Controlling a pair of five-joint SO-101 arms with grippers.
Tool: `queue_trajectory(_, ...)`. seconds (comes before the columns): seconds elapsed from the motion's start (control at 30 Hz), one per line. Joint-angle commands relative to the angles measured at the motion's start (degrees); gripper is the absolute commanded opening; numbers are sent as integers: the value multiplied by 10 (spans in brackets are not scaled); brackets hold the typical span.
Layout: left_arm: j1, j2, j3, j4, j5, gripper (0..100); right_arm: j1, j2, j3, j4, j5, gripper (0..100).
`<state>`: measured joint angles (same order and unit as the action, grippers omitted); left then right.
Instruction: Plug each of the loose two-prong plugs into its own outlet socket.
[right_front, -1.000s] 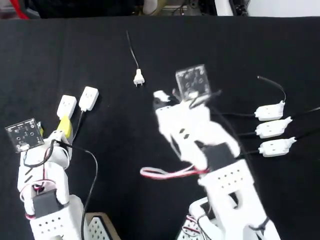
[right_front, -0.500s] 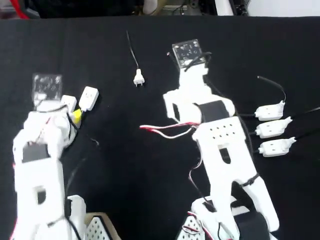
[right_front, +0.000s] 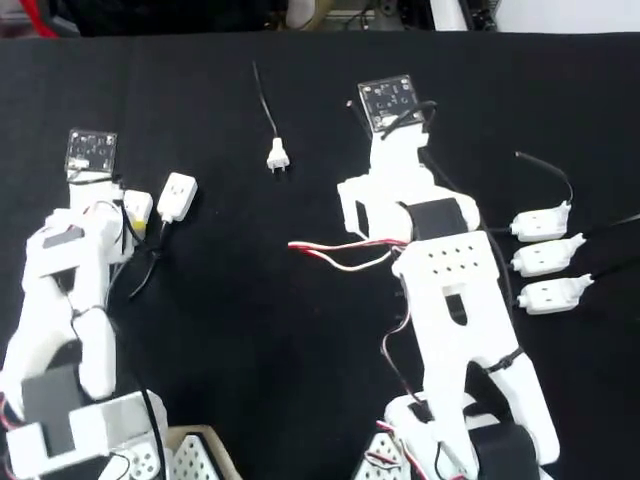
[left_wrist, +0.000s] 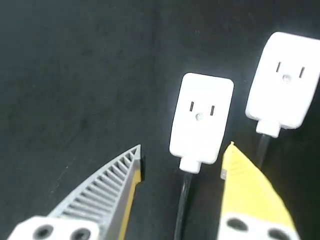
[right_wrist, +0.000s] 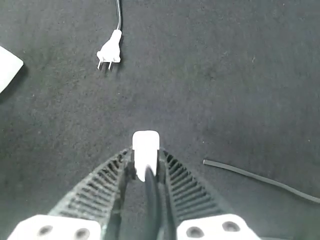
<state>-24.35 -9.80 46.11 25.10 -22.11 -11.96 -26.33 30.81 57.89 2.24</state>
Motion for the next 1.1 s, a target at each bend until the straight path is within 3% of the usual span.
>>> queue_trajectory(0.0,6,42,-78,25,-1,297,5,0,-28,3,4,11)
queue_trajectory(0.27,1,211,-252,132,-4,285,5,0,-20,-2,4,11)
queue_trajectory(0.47,5,280,-307,139,-4,199,5,0,-19,-2,5,11)
queue_trajectory(0.83,23,164,-225,143,-5,181,4,0,-5,-20,5,11)
queue_trajectory(1.07,56,-40,-95,160,-25,180,4,0,-5,-20,5,11)
